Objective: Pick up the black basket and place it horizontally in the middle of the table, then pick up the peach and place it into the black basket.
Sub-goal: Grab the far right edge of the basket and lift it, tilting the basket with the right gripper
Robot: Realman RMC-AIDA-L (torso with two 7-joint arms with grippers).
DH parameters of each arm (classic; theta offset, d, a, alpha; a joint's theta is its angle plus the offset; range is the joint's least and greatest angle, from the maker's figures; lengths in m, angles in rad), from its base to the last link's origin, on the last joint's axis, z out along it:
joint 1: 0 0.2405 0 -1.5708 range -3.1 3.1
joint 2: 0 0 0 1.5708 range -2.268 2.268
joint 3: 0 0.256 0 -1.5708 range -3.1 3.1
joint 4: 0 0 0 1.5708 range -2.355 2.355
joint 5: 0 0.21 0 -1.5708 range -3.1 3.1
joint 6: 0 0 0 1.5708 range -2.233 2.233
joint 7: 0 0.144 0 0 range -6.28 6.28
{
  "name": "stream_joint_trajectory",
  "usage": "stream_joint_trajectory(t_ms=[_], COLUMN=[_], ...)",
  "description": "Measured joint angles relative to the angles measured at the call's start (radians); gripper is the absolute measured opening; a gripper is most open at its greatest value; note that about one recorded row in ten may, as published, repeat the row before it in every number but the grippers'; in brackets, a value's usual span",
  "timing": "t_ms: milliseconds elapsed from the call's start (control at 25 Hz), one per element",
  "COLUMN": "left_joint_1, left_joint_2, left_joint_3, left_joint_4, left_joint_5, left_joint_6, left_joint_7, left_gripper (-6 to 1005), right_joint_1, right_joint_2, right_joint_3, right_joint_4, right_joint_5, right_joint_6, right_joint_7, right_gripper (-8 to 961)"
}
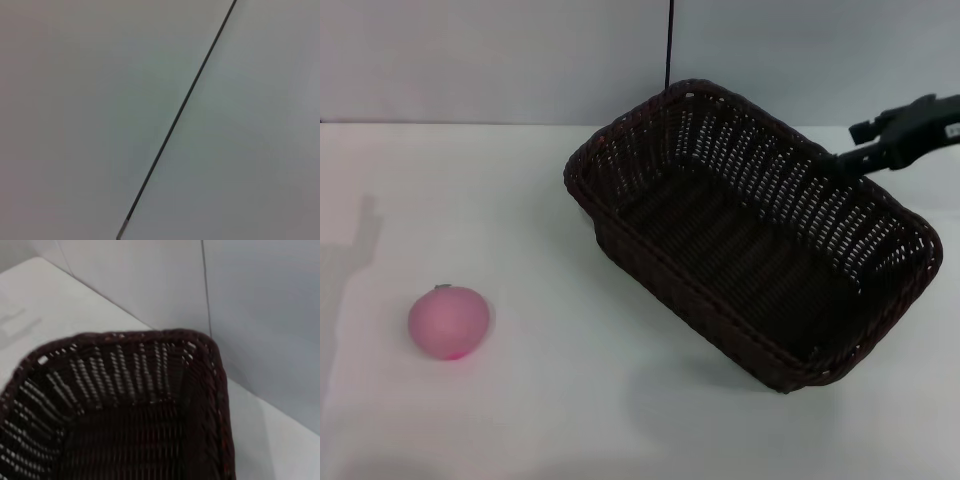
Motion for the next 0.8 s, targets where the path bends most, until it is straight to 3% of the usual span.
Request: stream_joint_trajectory(t_ms=[280, 520, 800], left_joint_1=[0.01, 0.012, 0.008], left_joint_2=[0.0, 0.0, 0.0], left_joint_3=[0.001, 0.009, 0.014], left_joint_4=[0.0, 0.0, -0.001], left_joint_5=[0.0, 0.0, 0.0], left_joint_6=[0.002, 0.005, 0.003], left_joint_7=[-0.013, -0.015, -0.015], left_gripper=[792, 793, 795], right_joint_1=[-0.011, -0.007, -0.015], right_joint_2=[0.001, 0.015, 0.023], right_joint_3=[-0.029, -0.03, -0.028], right_joint_4=[0.079, 0.128, 0.133], right_joint_5=[0.001, 0.003, 0.004], right_joint_6=[0.082, 0.1, 0.099], right_joint_7=[-0.023, -0.072, -0.082], right_gripper=[800, 799, 505])
